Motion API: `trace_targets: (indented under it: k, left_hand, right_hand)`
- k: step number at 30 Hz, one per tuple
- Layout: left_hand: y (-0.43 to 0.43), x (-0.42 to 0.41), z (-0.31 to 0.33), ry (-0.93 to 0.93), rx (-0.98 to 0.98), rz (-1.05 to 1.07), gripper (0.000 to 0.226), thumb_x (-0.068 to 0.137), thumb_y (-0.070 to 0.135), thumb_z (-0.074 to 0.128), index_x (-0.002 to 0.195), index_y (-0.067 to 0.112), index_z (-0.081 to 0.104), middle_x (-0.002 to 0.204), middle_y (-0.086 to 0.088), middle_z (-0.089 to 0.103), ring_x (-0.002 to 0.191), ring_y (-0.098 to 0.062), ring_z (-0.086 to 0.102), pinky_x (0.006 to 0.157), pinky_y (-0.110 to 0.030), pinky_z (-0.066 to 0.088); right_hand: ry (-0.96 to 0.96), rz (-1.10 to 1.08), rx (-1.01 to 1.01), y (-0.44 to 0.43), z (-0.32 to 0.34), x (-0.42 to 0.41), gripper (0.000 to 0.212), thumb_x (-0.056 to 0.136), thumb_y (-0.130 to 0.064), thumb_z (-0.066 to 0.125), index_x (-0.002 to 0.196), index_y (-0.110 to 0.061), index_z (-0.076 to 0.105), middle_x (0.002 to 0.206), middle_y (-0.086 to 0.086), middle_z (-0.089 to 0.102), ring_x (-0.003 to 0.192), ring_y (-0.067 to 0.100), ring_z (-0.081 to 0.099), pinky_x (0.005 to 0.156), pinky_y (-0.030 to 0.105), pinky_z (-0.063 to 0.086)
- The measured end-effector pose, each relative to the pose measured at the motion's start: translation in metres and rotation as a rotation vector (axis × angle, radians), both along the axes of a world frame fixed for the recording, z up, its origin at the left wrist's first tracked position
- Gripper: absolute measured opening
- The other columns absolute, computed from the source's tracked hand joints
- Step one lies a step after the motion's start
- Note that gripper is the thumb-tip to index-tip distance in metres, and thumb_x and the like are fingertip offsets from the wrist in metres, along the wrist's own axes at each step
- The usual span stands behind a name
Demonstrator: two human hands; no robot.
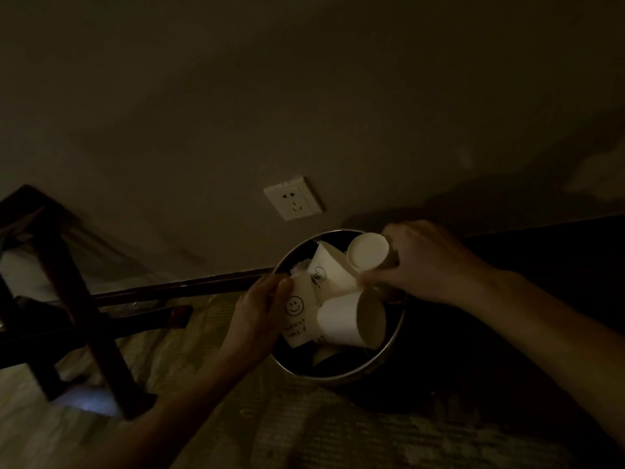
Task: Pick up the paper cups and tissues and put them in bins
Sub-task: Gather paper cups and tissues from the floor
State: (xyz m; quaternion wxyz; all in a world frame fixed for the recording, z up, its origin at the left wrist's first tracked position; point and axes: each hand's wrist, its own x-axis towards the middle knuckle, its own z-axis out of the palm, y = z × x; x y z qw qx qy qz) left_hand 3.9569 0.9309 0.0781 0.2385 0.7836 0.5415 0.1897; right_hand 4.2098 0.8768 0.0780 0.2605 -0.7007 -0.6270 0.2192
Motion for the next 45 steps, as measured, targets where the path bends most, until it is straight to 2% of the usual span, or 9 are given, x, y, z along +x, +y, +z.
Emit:
trace_targets:
  k: [5, 9, 13, 20, 26, 31, 35, 40, 45]
  left_hand:
    - [-0.005, -0.015, 0.007, -0.010, -0.075, 0.000, 0.026, 0.086, 0.060, 0.040, 0.105, 0.052, 0.055, 0.096, 0.011, 0.067, 0.088, 0.012, 0.061, 0.054, -0.008, 0.050]
    - [-0.012, -0.019, 0.015, -0.075, -0.086, 0.025, 0.043, 0.087, 0.065, 0.043, 0.124, 0.046, 0.054, 0.115, 0.018, 0.063, 0.098, 0.003, 0.062, 0.063, -0.016, 0.051]
    - [-0.005, 0.003, 0.044, -0.127, 0.064, -0.009, 0.042, 0.086, 0.063, 0.043, 0.124, 0.047, 0.052, 0.125, 0.018, 0.057, 0.102, -0.003, 0.063, 0.071, -0.020, 0.052]
    - [-0.003, 0.042, 0.072, -0.275, -0.027, -0.382, 0.028, 0.090, 0.032, 0.059, 0.117, 0.027, 0.066, 0.103, 0.006, 0.073, 0.085, -0.011, 0.072, 0.066, -0.020, 0.056]
    - [0.013, 0.023, 0.051, -0.109, 0.090, -0.198, 0.007, 0.081, 0.031, 0.070, 0.079, 0.038, 0.071, 0.083, 0.017, 0.072, 0.074, 0.000, 0.068, 0.063, -0.011, 0.052]
    - [0.024, 0.014, 0.032, 0.298, 0.071, -0.229, 0.013, 0.088, 0.032, 0.067, 0.100, 0.031, 0.072, 0.096, 0.010, 0.072, 0.074, 0.012, 0.062, 0.055, -0.005, 0.046]
    - [0.023, 0.040, 0.058, 0.310, 0.148, -0.274, 0.010, 0.093, 0.035, 0.059, 0.096, 0.043, 0.064, 0.082, 0.022, 0.064, 0.067, 0.007, 0.063, 0.046, -0.009, 0.044]
    - [0.003, 0.123, 0.095, 0.097, 0.221, -0.558, 0.039, 0.094, 0.036, 0.061, 0.056, 0.028, 0.056, 0.050, 0.012, 0.053, 0.043, -0.003, 0.050, 0.042, -0.010, 0.036]
    - [-0.053, 0.254, 0.076, 0.028, 0.161, -1.016, 0.035, 0.080, 0.060, 0.051, 0.063, 0.031, 0.059, 0.053, 0.014, 0.053, 0.044, -0.001, 0.051, 0.045, -0.007, 0.033]
  right_hand:
    - [0.299, -0.074, 0.005, -0.011, 0.007, 0.023, 0.055, 0.082, -0.071, 0.044, 0.084, -0.022, 0.068, 0.080, -0.005, 0.067, 0.076, 0.014, 0.064, 0.070, 0.037, 0.055]
    - [0.394, -0.154, 0.142, -0.006, 0.011, 0.031, 0.024, 0.097, -0.037, 0.053, 0.090, -0.021, 0.070, 0.082, -0.009, 0.067, 0.077, 0.006, 0.063, 0.066, 0.029, 0.052]
    - [0.555, -0.058, 0.258, -0.002, 0.027, 0.025, 0.012, 0.091, -0.034, 0.063, 0.100, -0.029, 0.069, 0.089, -0.018, 0.066, 0.082, -0.006, 0.064, 0.064, 0.011, 0.050]
    - [0.632, 0.169, 0.248, 0.002, 0.037, -0.032, 0.017, 0.083, -0.032, 0.073, 0.095, -0.026, 0.062, 0.093, -0.010, 0.066, 0.087, 0.003, 0.065, 0.072, 0.023, 0.057]
    - [0.258, 0.233, 0.260, -0.004, 0.018, -0.038, 0.011, 0.093, -0.030, 0.061, 0.099, -0.025, 0.069, 0.106, -0.012, 0.066, 0.106, 0.003, 0.056, 0.097, 0.029, 0.045]
    - [0.095, 0.259, 0.385, -0.017, 0.009, -0.032, 0.022, 0.097, -0.024, 0.053, 0.105, -0.016, 0.071, 0.121, -0.003, 0.065, 0.129, 0.005, 0.040, 0.108, 0.018, 0.022]
    - [0.117, 0.175, 0.377, -0.033, 0.025, -0.011, 0.016, 0.094, -0.026, 0.056, 0.100, -0.019, 0.069, 0.102, -0.007, 0.064, 0.098, 0.007, 0.056, 0.083, 0.028, 0.048]
    - [0.074, 0.045, 0.282, -0.083, 0.046, 0.053, 0.009, 0.083, -0.041, 0.058, 0.085, -0.031, 0.058, 0.077, -0.015, 0.057, 0.073, 0.000, 0.056, 0.055, 0.014, 0.043]
    - [0.066, -0.359, 0.147, -0.188, 0.042, 0.126, 0.020, 0.077, -0.052, 0.060, 0.080, -0.034, 0.051, 0.085, -0.016, 0.058, 0.071, 0.003, 0.058, 0.056, 0.021, 0.048]
